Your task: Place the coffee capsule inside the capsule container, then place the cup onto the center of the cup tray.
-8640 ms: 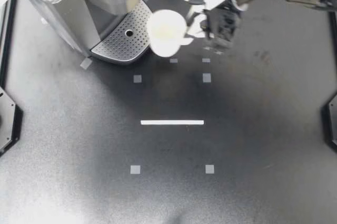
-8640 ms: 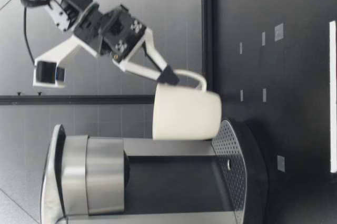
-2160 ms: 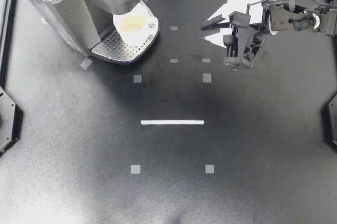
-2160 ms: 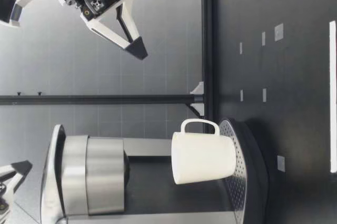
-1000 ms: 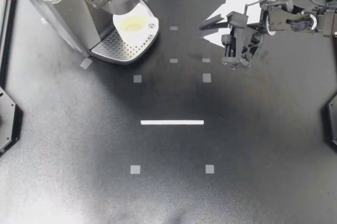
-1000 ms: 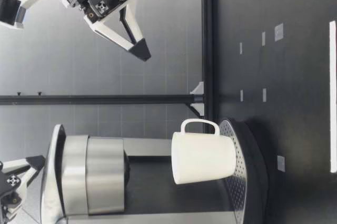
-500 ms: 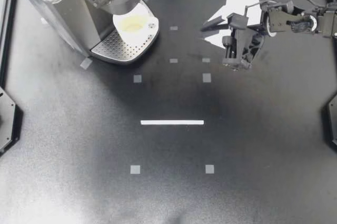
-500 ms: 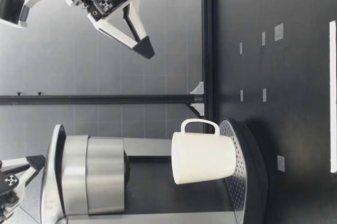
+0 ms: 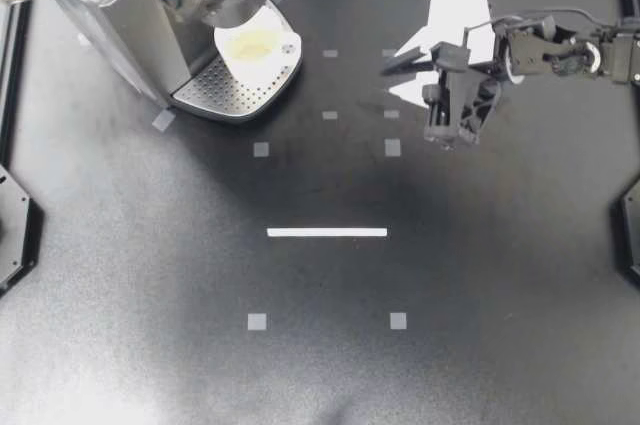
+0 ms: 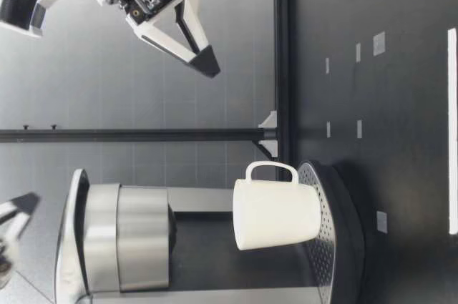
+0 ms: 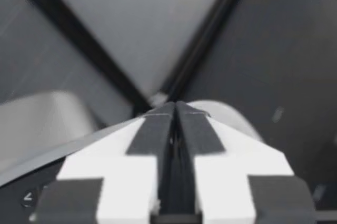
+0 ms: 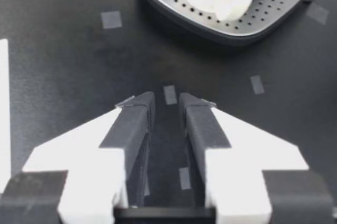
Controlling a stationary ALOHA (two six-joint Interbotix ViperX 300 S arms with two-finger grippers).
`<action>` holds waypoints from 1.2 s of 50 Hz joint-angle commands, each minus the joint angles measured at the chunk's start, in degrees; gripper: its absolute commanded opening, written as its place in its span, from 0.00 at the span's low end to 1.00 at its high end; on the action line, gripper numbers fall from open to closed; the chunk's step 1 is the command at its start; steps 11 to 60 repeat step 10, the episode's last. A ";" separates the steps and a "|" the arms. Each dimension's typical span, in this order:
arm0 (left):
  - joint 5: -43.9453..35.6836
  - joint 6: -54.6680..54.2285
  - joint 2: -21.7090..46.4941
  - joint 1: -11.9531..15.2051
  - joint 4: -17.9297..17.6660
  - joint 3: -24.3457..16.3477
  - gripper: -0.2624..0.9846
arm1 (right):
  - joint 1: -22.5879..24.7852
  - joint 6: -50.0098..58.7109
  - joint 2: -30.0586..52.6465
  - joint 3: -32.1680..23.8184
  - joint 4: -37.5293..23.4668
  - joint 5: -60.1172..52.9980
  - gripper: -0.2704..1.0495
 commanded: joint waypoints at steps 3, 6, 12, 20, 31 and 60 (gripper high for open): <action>-8.70 -1.05 -5.27 0.09 0.18 2.55 0.30 | 1.14 0.18 -3.43 -0.09 0.97 -1.93 0.46; -15.21 -1.93 -7.65 0.09 0.09 5.36 0.30 | 1.93 0.62 -4.66 0.26 1.23 -2.99 0.46; -22.41 -3.16 -10.11 0.09 -0.09 8.70 0.30 | 3.43 1.85 -5.54 0.62 1.49 -4.22 0.46; -22.41 -3.16 -10.11 0.09 -0.09 8.70 0.30 | 3.43 1.85 -5.54 0.62 1.49 -4.22 0.46; -22.41 -3.16 -10.11 0.09 -0.09 8.70 0.30 | 3.43 1.85 -5.54 0.62 1.49 -4.22 0.46; -22.41 -3.16 -10.11 0.09 -0.09 8.70 0.30 | 3.43 1.85 -5.54 0.62 1.49 -4.22 0.46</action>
